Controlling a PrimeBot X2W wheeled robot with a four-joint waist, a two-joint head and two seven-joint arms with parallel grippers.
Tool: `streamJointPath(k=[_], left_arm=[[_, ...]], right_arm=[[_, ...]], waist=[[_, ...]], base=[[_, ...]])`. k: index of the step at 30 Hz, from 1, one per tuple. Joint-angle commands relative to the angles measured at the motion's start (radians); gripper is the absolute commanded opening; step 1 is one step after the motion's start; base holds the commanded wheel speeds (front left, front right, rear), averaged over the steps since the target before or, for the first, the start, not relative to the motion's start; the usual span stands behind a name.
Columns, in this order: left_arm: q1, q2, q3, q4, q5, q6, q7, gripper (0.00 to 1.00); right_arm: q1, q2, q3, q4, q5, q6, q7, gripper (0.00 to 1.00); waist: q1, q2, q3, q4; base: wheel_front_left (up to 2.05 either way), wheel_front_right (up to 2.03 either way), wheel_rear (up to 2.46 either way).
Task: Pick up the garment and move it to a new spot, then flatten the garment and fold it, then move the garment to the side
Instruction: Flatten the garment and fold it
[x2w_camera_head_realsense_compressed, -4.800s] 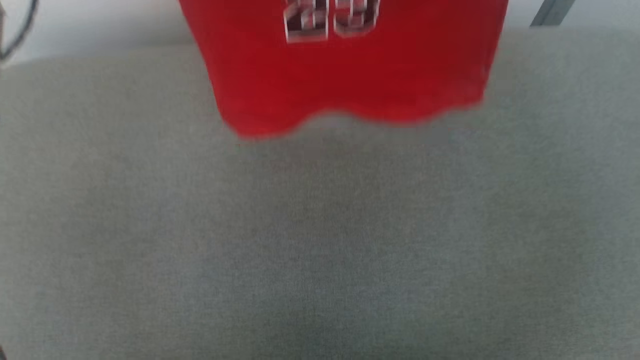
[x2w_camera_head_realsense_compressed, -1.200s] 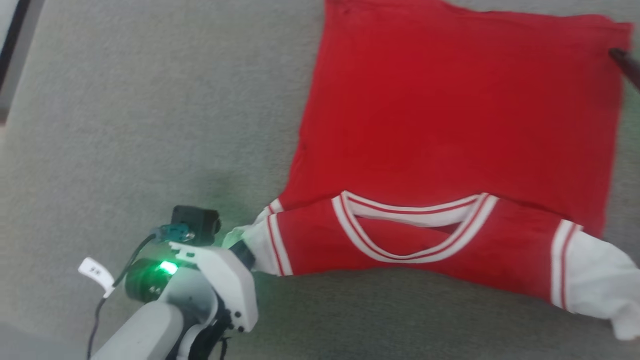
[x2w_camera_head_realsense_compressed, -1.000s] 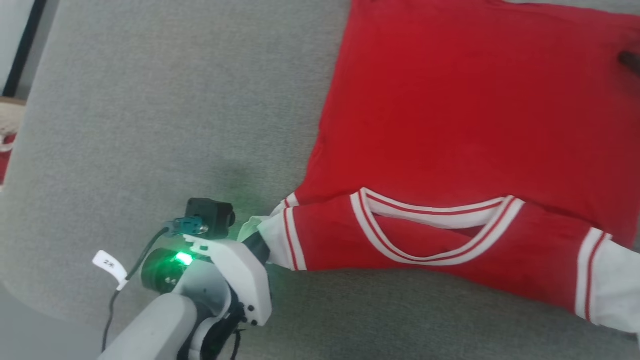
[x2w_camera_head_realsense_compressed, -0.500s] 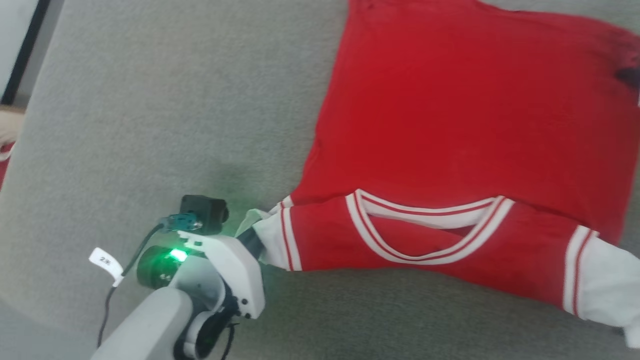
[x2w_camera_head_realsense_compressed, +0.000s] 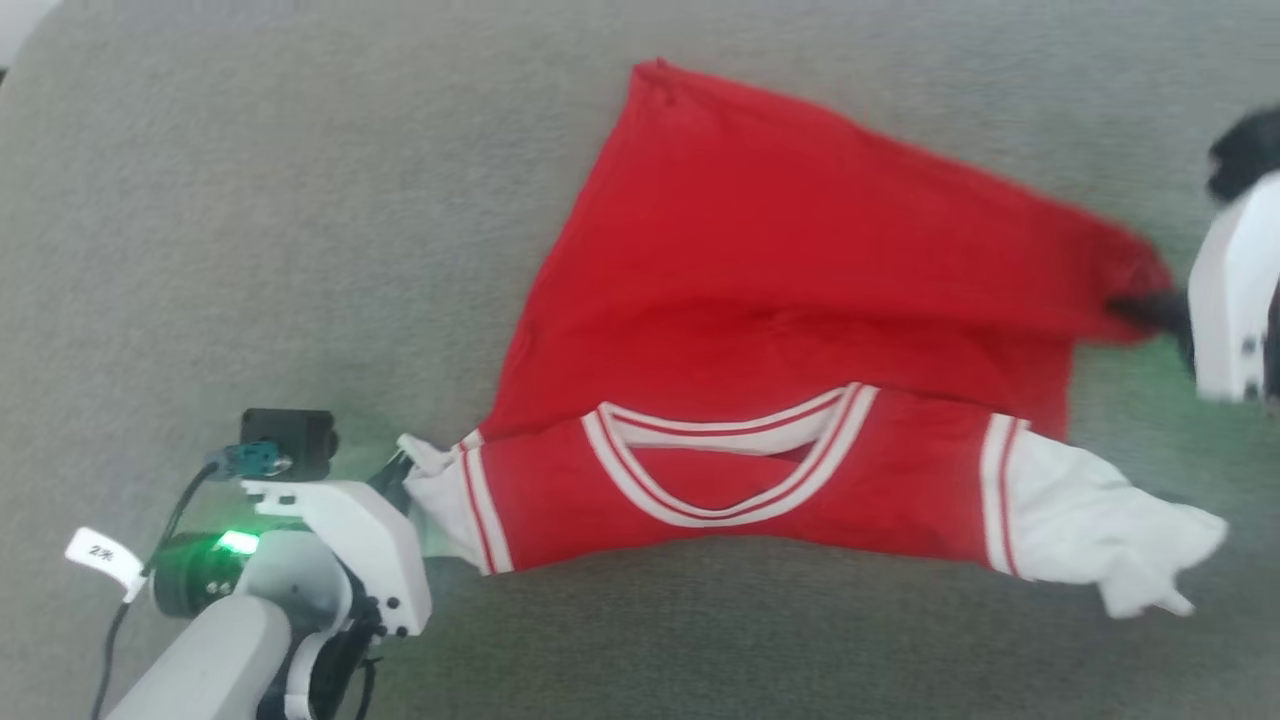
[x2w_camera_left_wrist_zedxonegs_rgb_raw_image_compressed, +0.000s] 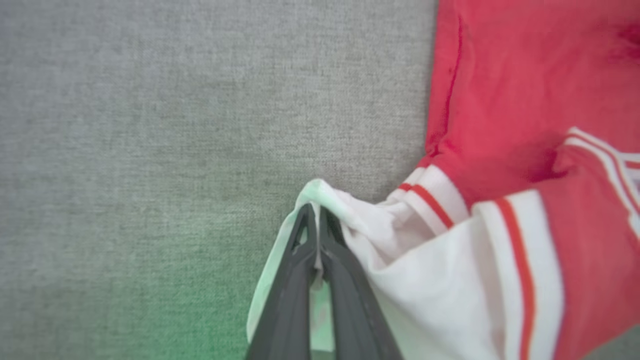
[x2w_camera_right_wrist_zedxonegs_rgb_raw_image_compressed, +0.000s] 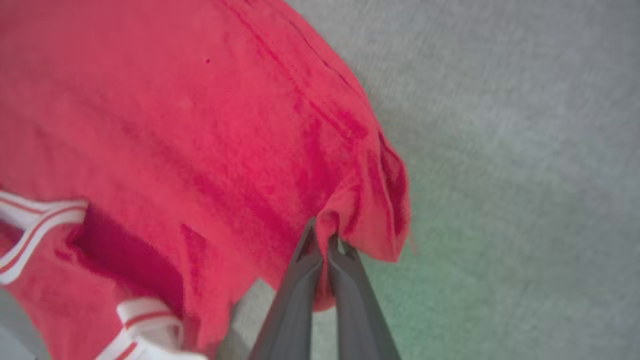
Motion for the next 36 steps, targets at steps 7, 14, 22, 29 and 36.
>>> streamJointPath(k=[7, 14, 22, 29, 36], left_arm=[[0.032, 0.019, 0.012, -0.016, -0.011, 0.015, 0.005, 0.0], [0.021, 0.008, 0.016, -0.001, -0.023, 0.008, -0.005, 0.0], [-0.001, -0.007, 0.003, 0.043, -0.022, -0.018, -0.023, 0.0], [0.008, -0.006, 0.002, 0.062, -0.021, -0.034, -0.048, 0.0], [0.023, -0.016, -0.001, 0.069, -0.028, -0.043, -0.071, 0.0]], right_arm=[[0.245, -0.112, -0.05, -0.196, 0.06, -0.001, -0.061, 0.0], [0.471, -0.074, -0.092, -0.199, 0.049, -0.001, -0.166, 0.0], [0.542, 0.065, -0.119, -0.084, 0.01, -0.005, -0.215, 0.6], [0.526, 0.014, -0.206, -0.131, -0.033, -0.009, -0.217, 1.0], [0.532, -0.054, -0.36, -0.297, -0.093, 0.0, -0.172, 1.0]], waist=[[0.0001, 0.0, -0.028, -0.053], [0.0001, 0.0, -0.02, -0.062], [0.0001, 0.0, -0.014, -0.055], [0.0001, 0.0, -0.032, -0.045], [0.0001, 0.0, -0.049, -0.022]], base=[[0.0, 0.0, 0.0], [0.0, 0.0, 0.0], [0.0, 0.0, 0.0], [0.0, 0.0, 0.0], [0.0, 0.0, 0.0]])
